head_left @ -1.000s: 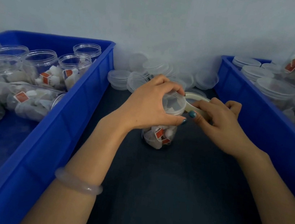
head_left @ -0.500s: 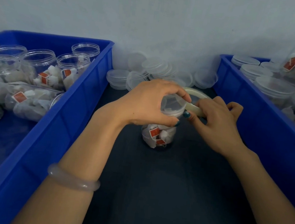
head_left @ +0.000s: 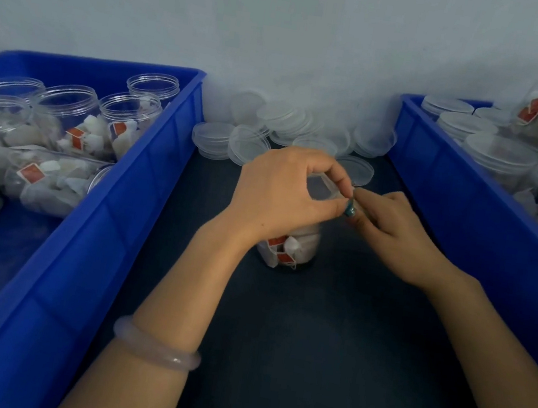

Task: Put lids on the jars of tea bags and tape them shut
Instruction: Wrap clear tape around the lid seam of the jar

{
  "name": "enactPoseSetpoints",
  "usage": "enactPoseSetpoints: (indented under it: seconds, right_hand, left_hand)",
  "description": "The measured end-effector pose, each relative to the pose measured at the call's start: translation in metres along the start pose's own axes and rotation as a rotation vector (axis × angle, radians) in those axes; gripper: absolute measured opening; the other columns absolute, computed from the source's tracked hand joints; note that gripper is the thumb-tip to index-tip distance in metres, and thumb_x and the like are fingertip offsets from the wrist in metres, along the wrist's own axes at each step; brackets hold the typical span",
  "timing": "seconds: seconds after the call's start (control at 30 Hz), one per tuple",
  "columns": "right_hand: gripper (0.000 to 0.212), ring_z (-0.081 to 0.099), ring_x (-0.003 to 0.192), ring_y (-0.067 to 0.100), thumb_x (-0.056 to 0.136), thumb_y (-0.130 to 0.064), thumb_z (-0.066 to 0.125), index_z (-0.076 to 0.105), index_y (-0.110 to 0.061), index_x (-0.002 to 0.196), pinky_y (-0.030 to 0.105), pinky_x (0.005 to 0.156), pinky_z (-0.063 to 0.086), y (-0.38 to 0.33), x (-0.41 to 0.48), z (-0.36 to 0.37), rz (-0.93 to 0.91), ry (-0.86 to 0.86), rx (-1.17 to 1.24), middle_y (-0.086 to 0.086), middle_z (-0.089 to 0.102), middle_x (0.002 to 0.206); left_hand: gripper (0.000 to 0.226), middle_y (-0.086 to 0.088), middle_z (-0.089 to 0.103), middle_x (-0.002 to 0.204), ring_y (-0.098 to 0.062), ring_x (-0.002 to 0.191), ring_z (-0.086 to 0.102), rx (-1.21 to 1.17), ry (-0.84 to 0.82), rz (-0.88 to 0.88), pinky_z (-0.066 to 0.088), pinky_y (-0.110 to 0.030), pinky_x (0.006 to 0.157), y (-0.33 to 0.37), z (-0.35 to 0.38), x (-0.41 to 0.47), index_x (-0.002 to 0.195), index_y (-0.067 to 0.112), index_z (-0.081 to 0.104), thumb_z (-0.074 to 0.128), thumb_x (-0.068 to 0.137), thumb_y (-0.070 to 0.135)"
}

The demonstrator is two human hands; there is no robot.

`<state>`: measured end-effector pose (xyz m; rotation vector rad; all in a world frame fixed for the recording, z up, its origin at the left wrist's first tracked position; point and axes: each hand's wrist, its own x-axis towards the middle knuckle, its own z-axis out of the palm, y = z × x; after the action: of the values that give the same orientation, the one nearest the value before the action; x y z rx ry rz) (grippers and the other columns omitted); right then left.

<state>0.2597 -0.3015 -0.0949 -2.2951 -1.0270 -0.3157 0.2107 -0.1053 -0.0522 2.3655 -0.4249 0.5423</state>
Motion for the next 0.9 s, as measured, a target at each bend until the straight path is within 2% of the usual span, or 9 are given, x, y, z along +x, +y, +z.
enactPoseSetpoints:
  seconds: [0.1, 0.3, 0.4, 0.5, 0.57, 0.63, 0.77, 0.83, 0.9]
  right_hand:
    - [0.056, 0.043, 0.057, 0.018, 0.097, -0.058, 0.031, 0.054, -0.012, 0.074, 0.037, 0.074, 0.029, 0.005, -0.002, -0.006, -0.003, 0.034, -0.132, -0.007, 0.045, 0.062]
    - [0.049, 0.044, 0.069, 0.015, 0.094, -0.06, 0.032, 0.056, -0.023, 0.072, 0.035, 0.074, 0.016, 0.005, -0.002, -0.009, 0.068, 0.205, -0.373, -0.009, 0.049, 0.073]
    - [0.043, 0.042, 0.072, 0.011, 0.093, -0.062, 0.033, 0.052, -0.029, 0.073, 0.035, 0.074, 0.015, 0.002, 0.002, -0.003, 0.114, 0.229, -0.352, -0.012, 0.045, 0.073]
    - [0.033, 0.04, 0.071, 0.005, 0.091, -0.064, 0.035, 0.051, -0.036, 0.081, 0.036, 0.074, 0.016, 0.001, 0.004, 0.002, 0.129, 0.232, -0.25, -0.015, 0.046, 0.075]
    - [0.033, 0.043, 0.076, 0.005, 0.09, -0.064, 0.036, 0.056, -0.038, 0.088, 0.036, 0.075, 0.016, 0.002, 0.003, 0.003, 0.125, 0.232, -0.212, -0.017, 0.05, 0.079]
    - [0.035, 0.044, 0.082, 0.005, 0.091, -0.064, 0.037, 0.06, -0.038, 0.094, 0.035, 0.074, 0.015, 0.003, 0.002, 0.002, 0.112, 0.24, -0.222, -0.02, 0.05, 0.081]
    - [0.051, 0.039, 0.077, 0.006, 0.091, -0.066, 0.035, 0.07, -0.029, 0.089, 0.035, 0.07, 0.011, 0.003, 0.001, 0.002, 0.117, 0.232, -0.243, -0.017, 0.049, 0.068]
    - [0.053, 0.043, 0.082, 0.005, 0.089, -0.066, 0.035, 0.073, -0.028, 0.087, 0.035, 0.068, 0.01, 0.003, 0.0, 0.003, 0.135, 0.225, -0.224, -0.01, 0.048, 0.064]
    - [0.057, 0.044, 0.083, 0.003, 0.089, -0.069, 0.033, 0.072, -0.027, 0.083, 0.036, 0.067, 0.01, 0.003, 0.0, 0.003, 0.138, 0.222, -0.214, -0.007, 0.049, 0.063]
  left_hand:
    - [0.013, 0.025, 0.07, 0.101, 0.001, 0.104, 0.062, -0.029, -0.034, -0.002, 0.052, -0.038, 0.089, 0.003, -0.003, 0.0, 0.081, 0.048, 0.068, 0.075, 0.08, 0.037]
    - [0.019, 0.022, 0.072, 0.108, -0.005, 0.107, 0.065, -0.106, -0.172, 0.006, 0.048, -0.04, 0.099, 0.002, -0.01, 0.005, 0.094, 0.04, 0.076, 0.078, 0.081, 0.026]
    - [0.028, 0.022, 0.071, 0.114, -0.006, 0.11, 0.064, -0.098, -0.212, 0.016, 0.048, -0.04, 0.101, 0.001, -0.013, 0.008, 0.104, 0.04, 0.075, 0.077, 0.081, 0.024]
    - [0.042, 0.022, 0.063, 0.13, -0.001, 0.123, 0.056, 0.011, -0.234, 0.052, 0.044, -0.036, 0.107, -0.003, -0.014, 0.01, 0.124, 0.041, 0.066, 0.074, 0.084, 0.031]
    - [0.06, 0.017, 0.049, 0.149, -0.004, 0.136, 0.043, 0.141, -0.245, 0.065, 0.035, -0.031, 0.114, -0.005, -0.013, 0.012, 0.142, 0.032, 0.052, 0.072, 0.085, 0.04]
    - [0.078, 0.008, 0.037, 0.157, -0.01, 0.142, 0.035, 0.238, -0.25, 0.025, 0.027, -0.026, 0.114, -0.007, -0.01, 0.013, 0.151, 0.022, 0.04, 0.068, 0.084, 0.051]
    - [0.081, 0.004, 0.035, 0.142, -0.012, 0.13, 0.042, 0.321, -0.188, -0.003, 0.034, -0.024, 0.105, -0.006, -0.009, 0.007, 0.138, 0.015, 0.051, 0.057, 0.078, 0.069]
    - [0.081, 0.003, 0.036, 0.133, -0.014, 0.125, 0.038, 0.433, -0.137, 0.008, 0.039, -0.031, 0.103, -0.002, -0.01, 0.002, 0.135, 0.026, 0.057, 0.045, 0.076, 0.081]
    - [0.081, 0.001, 0.037, 0.127, -0.019, 0.122, 0.034, 0.576, -0.078, -0.038, 0.039, -0.036, 0.096, 0.005, -0.01, -0.004, 0.137, 0.039, 0.054, 0.031, 0.075, 0.086]
